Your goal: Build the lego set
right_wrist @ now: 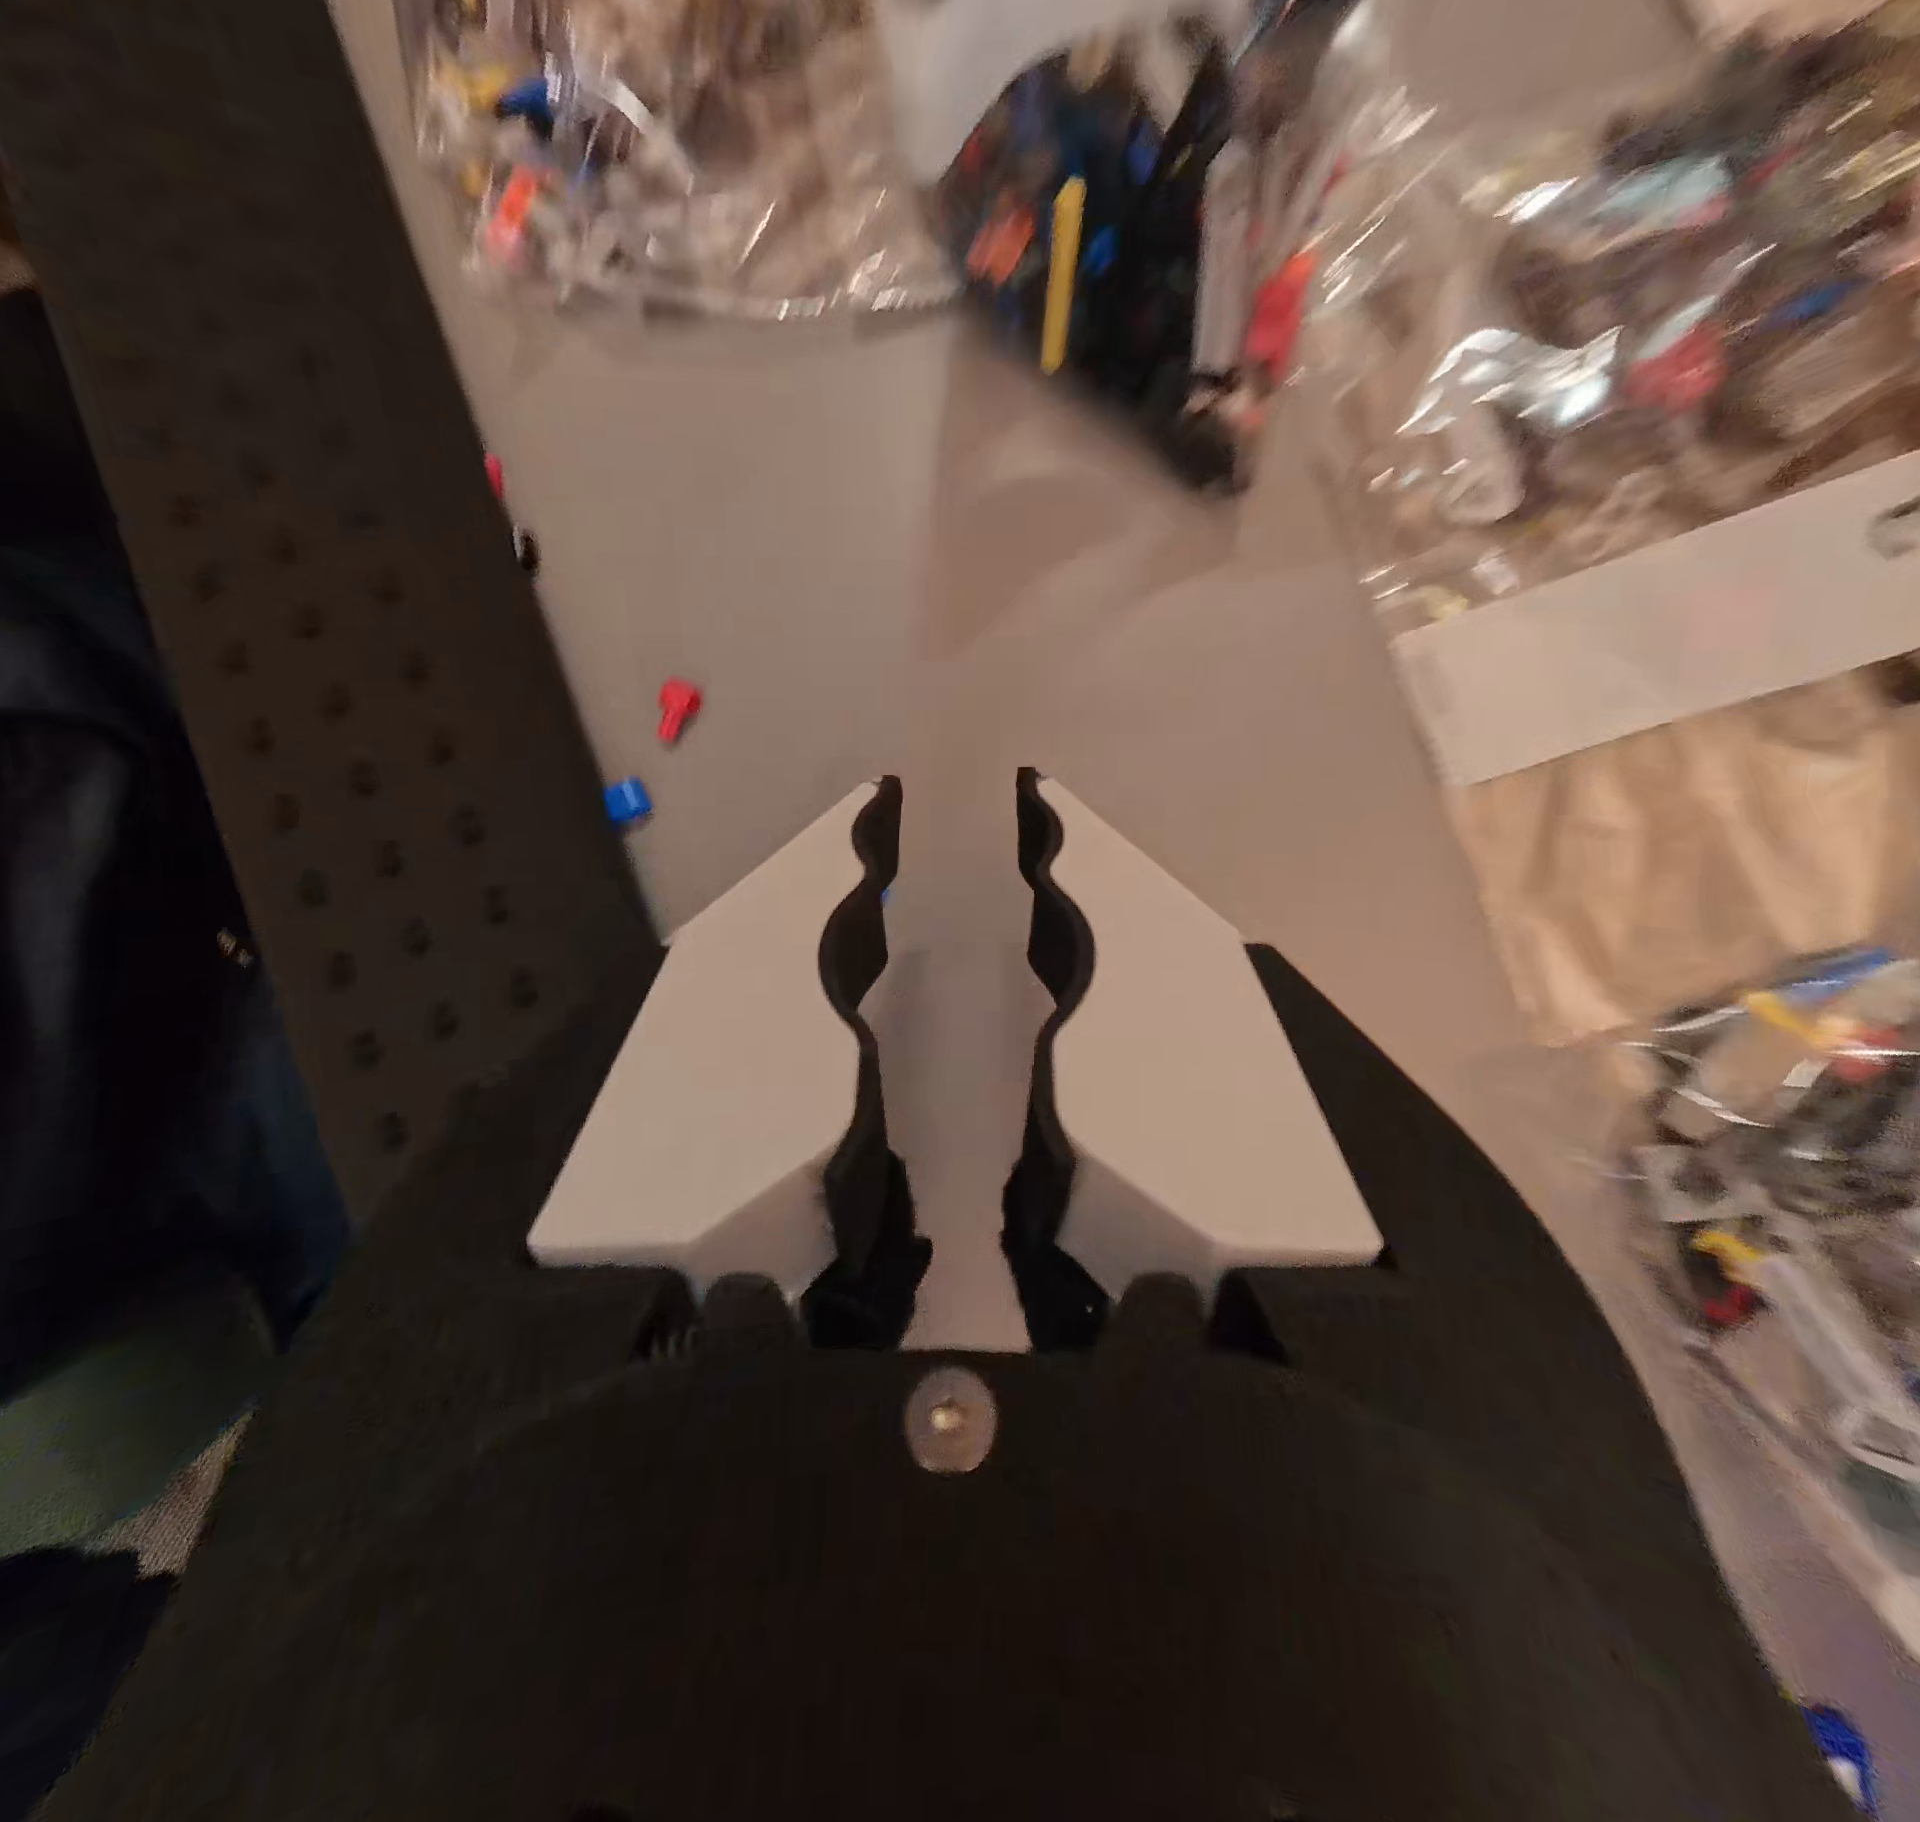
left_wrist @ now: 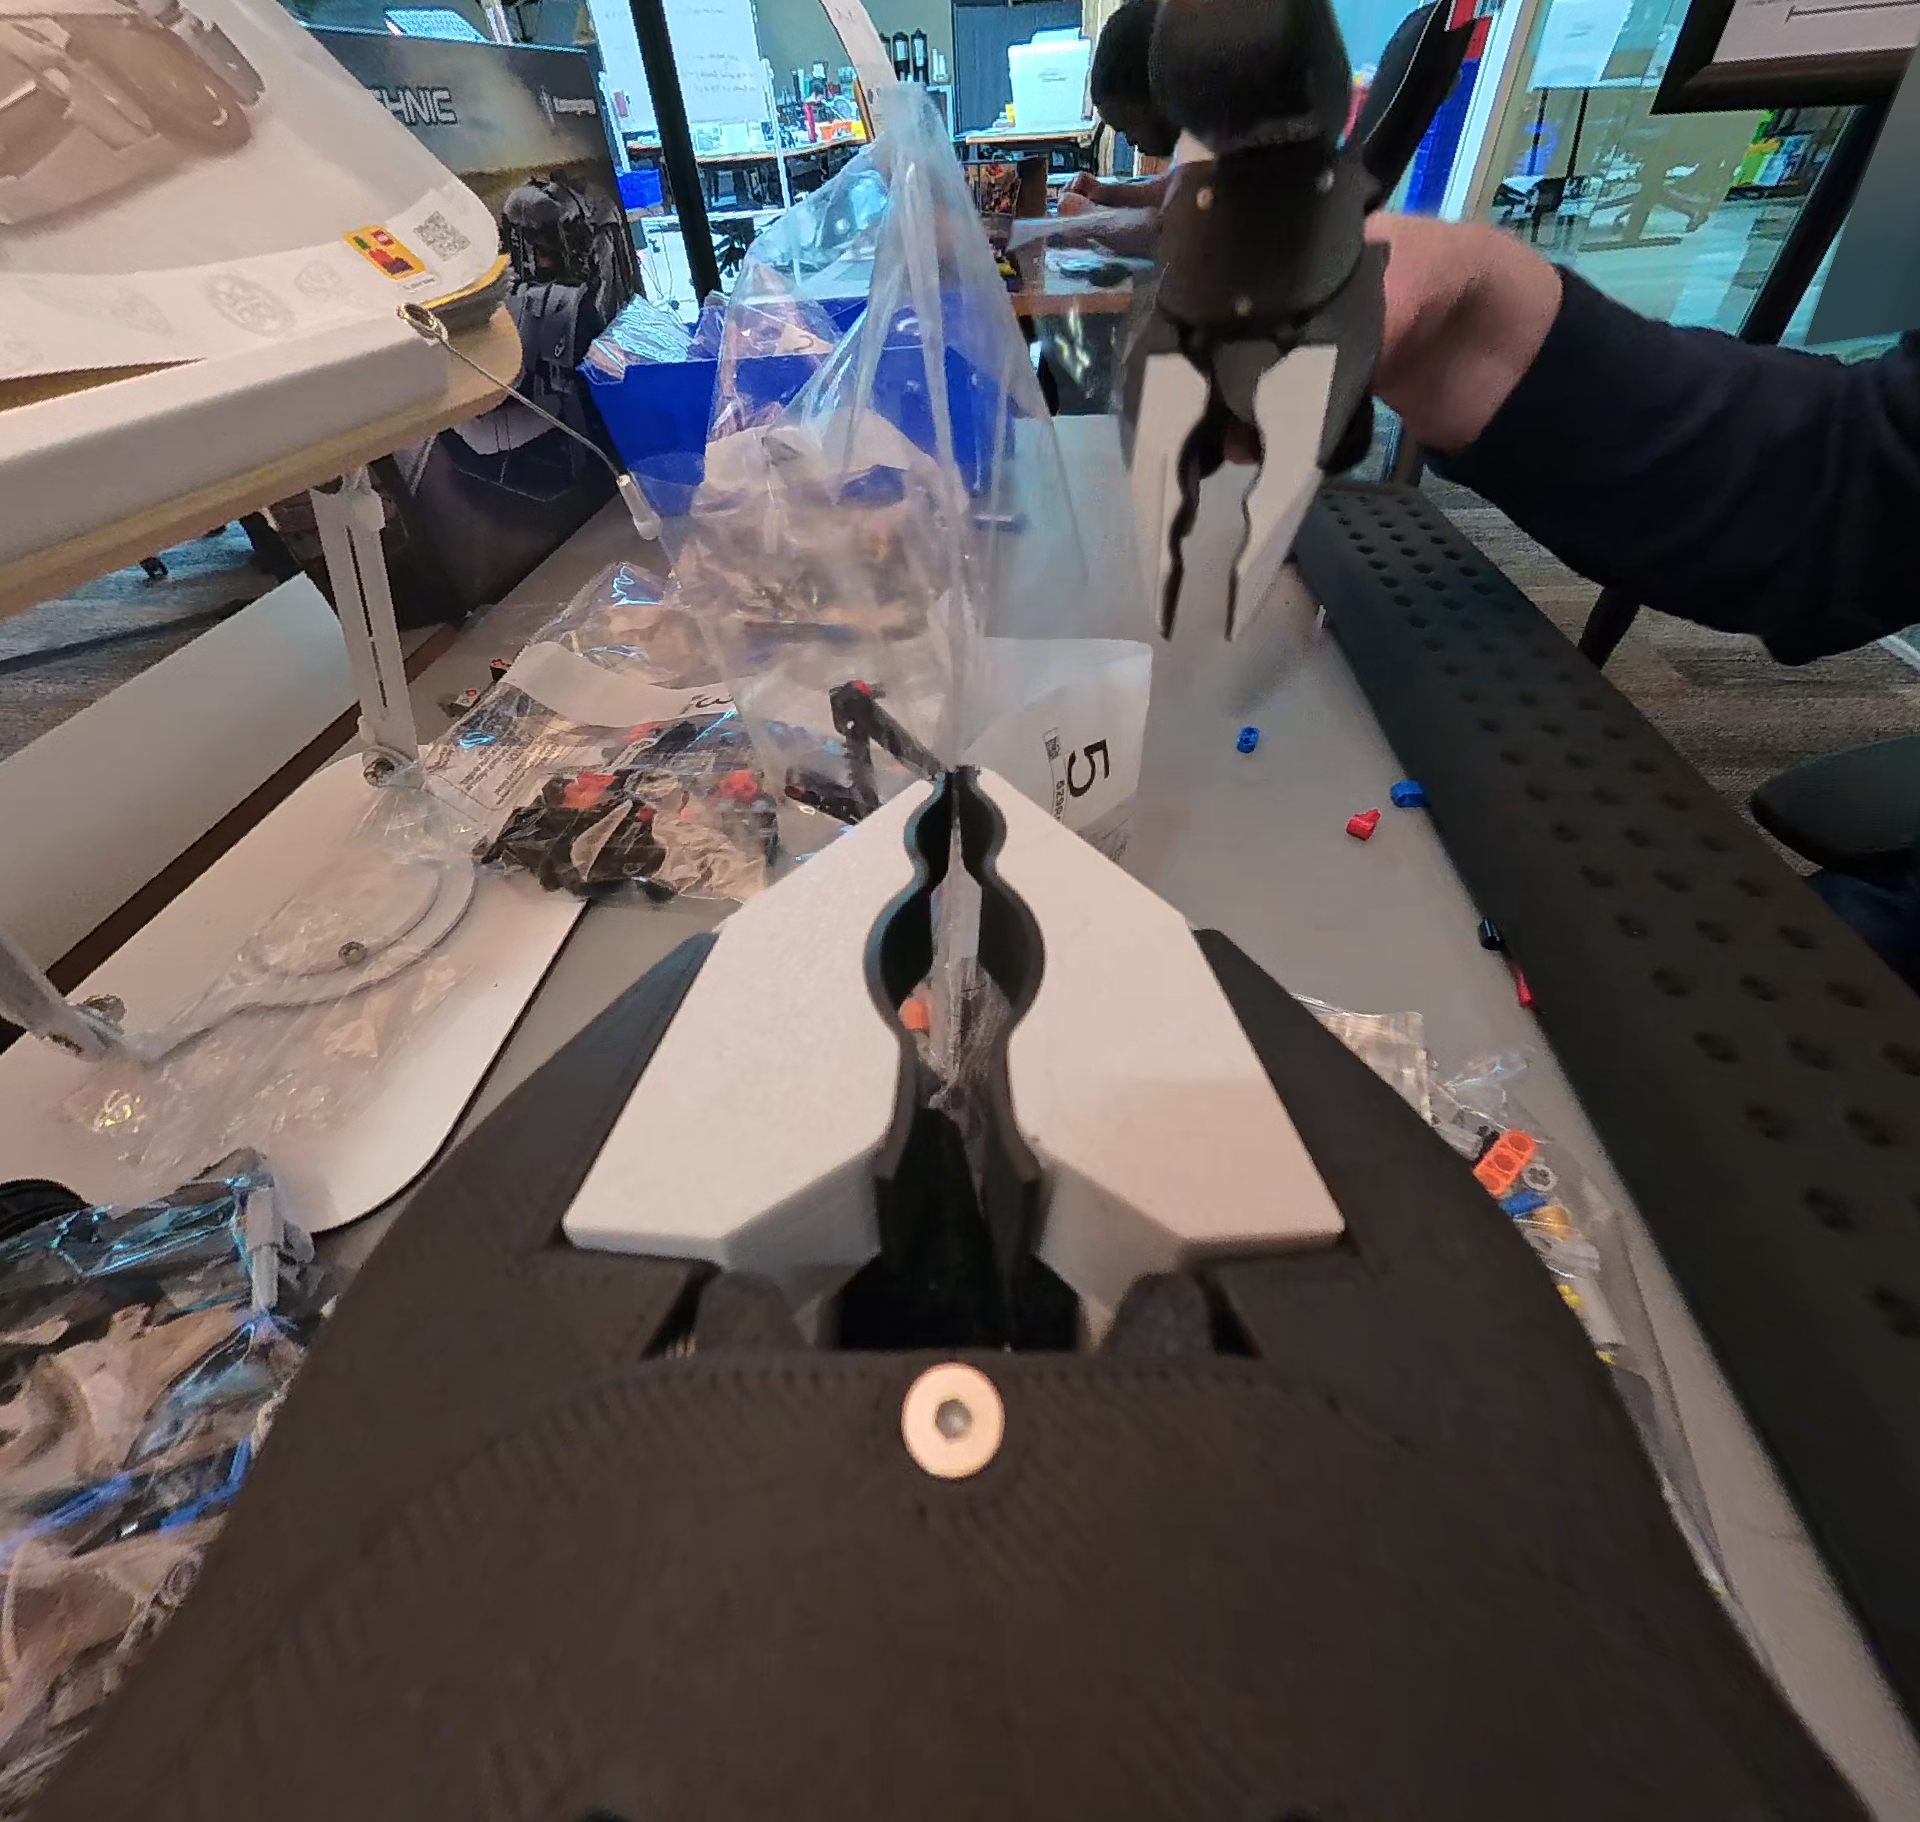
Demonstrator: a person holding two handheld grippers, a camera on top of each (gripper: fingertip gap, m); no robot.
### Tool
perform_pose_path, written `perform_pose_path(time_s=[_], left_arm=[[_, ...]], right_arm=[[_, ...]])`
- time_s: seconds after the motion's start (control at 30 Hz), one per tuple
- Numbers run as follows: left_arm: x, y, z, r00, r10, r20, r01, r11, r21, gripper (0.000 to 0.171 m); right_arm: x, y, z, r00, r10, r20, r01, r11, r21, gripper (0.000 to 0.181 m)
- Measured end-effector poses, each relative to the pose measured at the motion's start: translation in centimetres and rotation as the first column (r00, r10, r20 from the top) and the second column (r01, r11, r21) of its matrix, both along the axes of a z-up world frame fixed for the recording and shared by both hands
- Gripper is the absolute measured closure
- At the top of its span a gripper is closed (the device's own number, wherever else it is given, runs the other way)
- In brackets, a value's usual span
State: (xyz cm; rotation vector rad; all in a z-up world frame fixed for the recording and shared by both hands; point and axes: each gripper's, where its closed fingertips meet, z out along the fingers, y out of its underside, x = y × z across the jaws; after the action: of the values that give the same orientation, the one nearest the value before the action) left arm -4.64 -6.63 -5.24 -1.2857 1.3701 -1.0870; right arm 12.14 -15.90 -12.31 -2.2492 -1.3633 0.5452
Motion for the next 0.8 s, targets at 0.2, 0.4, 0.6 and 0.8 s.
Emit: perform_pose_path(time_s=[0.2,0.4,0.6,0.8], left_arm=[[0.0,0.0,0.0,1.0,0.0,-0.004,0.0,1.0,0.004,0.171],[0.0,0.0,0.0,1.0,0.0,-0.004,0.0,1.0,0.003,0.171],[0.0,0.0,0.0,1.0,0.001,-0.004,-0.001,1.0,0.003,0.171],[0.1,-0.1,0.0,1.0,-0.001,-0.008,0.001,1.0,0.008,0.171]], right_arm=[[0.1,-2.5,-5.1,0.989,0.055,0.138,-0.043,0.995,-0.088,0.166],[-0.1,-2.4,-5.2,0.983,0.078,0.169,-0.065,0.995,-0.079,0.181],[-1.6,-1.9,-3.1,0.988,0.114,0.105,-0.108,0.993,-0.056,0.171],[-1.6,-2.1,-5.3,0.977,0.135,0.166,-0.124,0.989,-0.078,0.176]])
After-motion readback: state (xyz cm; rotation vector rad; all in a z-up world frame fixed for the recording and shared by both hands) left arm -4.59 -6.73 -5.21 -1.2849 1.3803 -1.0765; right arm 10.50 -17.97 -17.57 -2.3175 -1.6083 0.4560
